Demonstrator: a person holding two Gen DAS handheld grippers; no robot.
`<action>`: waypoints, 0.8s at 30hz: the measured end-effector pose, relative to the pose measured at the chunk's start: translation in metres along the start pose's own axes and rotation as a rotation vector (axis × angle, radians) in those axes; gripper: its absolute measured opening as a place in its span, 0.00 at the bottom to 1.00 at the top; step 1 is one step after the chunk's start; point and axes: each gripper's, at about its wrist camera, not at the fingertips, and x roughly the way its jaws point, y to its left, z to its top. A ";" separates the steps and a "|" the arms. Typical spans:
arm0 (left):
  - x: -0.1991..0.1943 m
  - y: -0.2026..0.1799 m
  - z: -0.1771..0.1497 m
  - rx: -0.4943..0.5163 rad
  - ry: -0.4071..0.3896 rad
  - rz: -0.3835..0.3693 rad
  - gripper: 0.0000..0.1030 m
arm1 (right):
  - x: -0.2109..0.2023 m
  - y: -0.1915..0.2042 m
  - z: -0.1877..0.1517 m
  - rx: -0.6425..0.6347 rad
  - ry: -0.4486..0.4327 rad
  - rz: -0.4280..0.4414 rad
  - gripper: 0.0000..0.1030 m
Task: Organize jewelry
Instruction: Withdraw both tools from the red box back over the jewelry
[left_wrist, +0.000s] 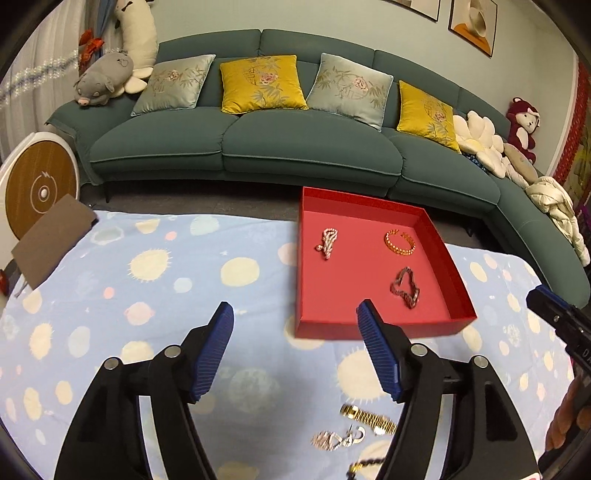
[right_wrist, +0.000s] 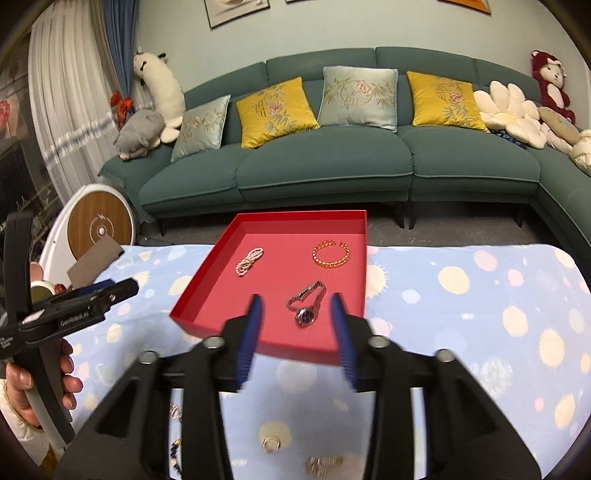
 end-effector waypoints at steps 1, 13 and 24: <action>-0.008 0.003 -0.009 -0.004 0.001 0.002 0.66 | -0.010 0.000 -0.006 0.005 -0.002 -0.004 0.45; -0.036 0.007 -0.111 -0.088 0.109 0.006 0.66 | -0.070 -0.013 -0.096 0.118 0.077 -0.051 0.51; -0.006 -0.008 -0.128 -0.043 0.160 -0.014 0.66 | -0.036 -0.007 -0.119 0.094 0.144 -0.057 0.51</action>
